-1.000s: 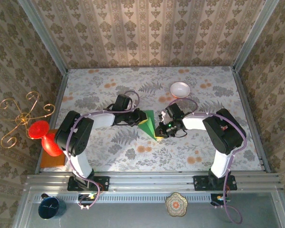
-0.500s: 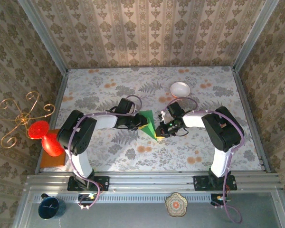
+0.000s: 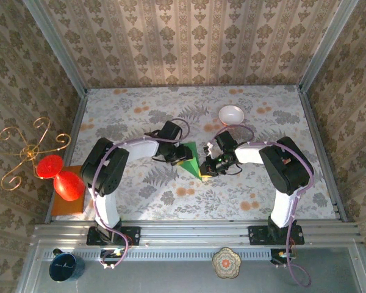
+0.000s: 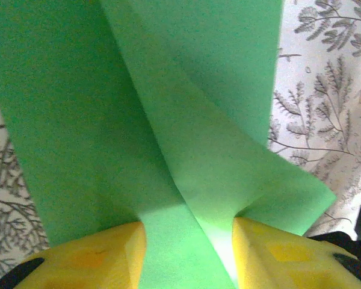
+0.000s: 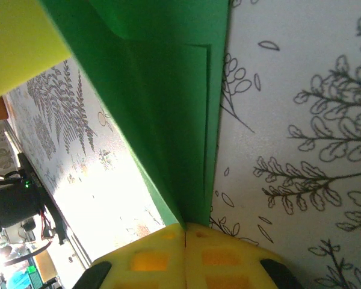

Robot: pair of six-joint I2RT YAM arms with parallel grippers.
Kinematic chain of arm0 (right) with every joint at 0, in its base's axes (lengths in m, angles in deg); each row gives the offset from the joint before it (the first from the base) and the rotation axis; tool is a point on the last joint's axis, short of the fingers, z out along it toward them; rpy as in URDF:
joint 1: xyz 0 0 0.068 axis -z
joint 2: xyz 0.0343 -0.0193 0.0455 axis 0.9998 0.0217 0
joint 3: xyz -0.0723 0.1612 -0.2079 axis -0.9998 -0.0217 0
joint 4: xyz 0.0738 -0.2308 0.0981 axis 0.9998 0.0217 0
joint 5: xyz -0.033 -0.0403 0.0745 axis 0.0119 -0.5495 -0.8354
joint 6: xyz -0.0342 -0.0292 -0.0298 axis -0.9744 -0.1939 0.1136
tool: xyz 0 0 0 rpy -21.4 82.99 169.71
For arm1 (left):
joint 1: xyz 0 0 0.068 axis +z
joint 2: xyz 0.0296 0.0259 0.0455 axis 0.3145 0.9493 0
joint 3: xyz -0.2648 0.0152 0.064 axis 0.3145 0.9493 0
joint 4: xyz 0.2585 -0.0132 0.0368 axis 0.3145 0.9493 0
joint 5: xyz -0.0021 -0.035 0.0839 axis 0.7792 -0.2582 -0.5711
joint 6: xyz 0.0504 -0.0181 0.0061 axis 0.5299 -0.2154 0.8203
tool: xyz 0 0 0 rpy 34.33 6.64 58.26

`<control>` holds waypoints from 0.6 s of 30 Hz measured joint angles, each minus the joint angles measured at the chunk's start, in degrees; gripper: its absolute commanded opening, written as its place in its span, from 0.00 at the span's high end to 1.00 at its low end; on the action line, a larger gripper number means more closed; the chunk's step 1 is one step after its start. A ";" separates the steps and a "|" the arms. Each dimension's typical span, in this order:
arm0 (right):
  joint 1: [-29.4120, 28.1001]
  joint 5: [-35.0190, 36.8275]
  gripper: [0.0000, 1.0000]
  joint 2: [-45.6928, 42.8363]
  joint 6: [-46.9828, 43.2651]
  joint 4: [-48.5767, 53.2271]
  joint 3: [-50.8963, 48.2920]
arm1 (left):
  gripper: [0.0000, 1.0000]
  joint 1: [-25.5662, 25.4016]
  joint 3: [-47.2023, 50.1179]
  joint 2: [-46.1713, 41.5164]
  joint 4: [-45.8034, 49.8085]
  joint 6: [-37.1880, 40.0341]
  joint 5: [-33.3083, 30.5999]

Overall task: Fold a paper plane with a square sheet of paper (pick it up from the middle)
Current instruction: Fourth fold the wing at the center of the table.

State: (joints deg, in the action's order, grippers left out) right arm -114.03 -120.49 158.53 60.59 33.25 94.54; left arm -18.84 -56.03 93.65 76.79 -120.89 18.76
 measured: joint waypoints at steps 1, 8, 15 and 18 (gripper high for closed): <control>0.04 0.00 0.89 0.00 0.02 -0.02 0.00 | 0.51 -0.35 -0.90 0.28 1.18 0.26 -0.85; 0.33 -0.07 0.76 -2.21 2.32 -2.32 -2.14 | 0.48 -2.64 -7.85 3.78 10.16 0.74 -6.47; 0.81 2.27 0.73 -8.96 7.19 -5.31 -6.73 | 0.44 -4.55 -12.02 6.10 15.23 1.01 -10.84; 0.81 3.67 0.75 -11.10 9.33 -6.93 -8.24 | 0.43 -5.20 -13.60 7.06 17.00 1.25 -12.35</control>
State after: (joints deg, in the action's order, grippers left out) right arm -113.22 -116.82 147.43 69.93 26.32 86.30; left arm -24.04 -69.62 100.71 93.80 -119.64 6.41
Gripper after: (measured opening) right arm 0.264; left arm 0.561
